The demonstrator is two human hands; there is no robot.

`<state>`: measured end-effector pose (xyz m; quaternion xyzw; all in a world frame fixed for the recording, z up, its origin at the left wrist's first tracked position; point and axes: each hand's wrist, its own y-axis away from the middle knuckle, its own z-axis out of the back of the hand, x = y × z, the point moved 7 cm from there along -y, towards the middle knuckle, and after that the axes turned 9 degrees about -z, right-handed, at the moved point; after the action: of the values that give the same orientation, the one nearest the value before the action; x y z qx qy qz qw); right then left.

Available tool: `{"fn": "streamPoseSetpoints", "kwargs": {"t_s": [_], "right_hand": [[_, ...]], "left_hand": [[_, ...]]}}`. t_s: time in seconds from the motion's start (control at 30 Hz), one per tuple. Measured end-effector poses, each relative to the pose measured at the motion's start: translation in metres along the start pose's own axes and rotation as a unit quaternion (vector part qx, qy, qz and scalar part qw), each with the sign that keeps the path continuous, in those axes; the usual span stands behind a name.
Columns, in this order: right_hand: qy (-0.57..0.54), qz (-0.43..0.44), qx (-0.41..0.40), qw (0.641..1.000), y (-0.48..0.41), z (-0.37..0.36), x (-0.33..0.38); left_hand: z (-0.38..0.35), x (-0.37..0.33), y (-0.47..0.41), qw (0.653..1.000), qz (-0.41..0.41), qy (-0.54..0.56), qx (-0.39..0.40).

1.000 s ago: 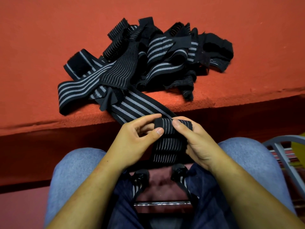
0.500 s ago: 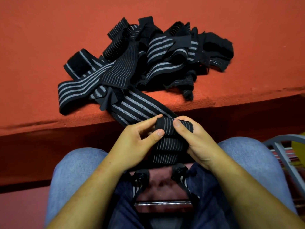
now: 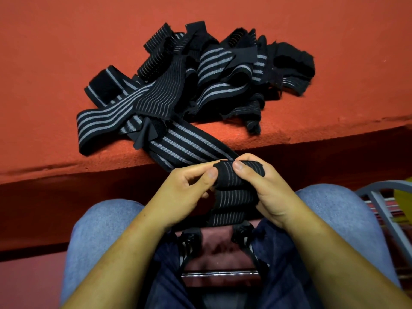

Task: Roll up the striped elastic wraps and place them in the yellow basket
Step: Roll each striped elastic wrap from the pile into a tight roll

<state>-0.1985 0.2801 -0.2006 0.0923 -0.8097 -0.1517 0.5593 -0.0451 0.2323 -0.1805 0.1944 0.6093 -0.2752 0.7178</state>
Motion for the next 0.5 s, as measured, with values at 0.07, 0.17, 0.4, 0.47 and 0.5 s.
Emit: {"fn": "streamPoseSetpoints", "kwargs": {"t_s": [0.07,0.17,0.4,0.47,0.5], "right_hand": [[-0.002,-0.006,0.014,1.000,0.001,-0.001,-0.002],[-0.020,-0.021,0.037,0.999,0.001,-0.004,-0.004],[0.008,-0.010,0.027,1.000,-0.001,-0.002,-0.004],[0.031,0.010,0.002,0.999,-0.003,0.003,-0.003],[0.040,0.018,-0.010,0.999,-0.003,0.004,-0.002]], "left_hand": [[0.000,-0.001,0.001,1.000,-0.007,0.005,-0.002],[0.000,-0.001,0.002,1.000,-0.015,0.012,-0.005],[0.001,-0.003,0.000,1.000,-0.018,-0.007,-0.022],[0.000,0.002,-0.001,1.000,-0.007,-0.017,-0.012],[-0.001,0.003,-0.002,1.000,-0.003,-0.019,-0.007]]}}
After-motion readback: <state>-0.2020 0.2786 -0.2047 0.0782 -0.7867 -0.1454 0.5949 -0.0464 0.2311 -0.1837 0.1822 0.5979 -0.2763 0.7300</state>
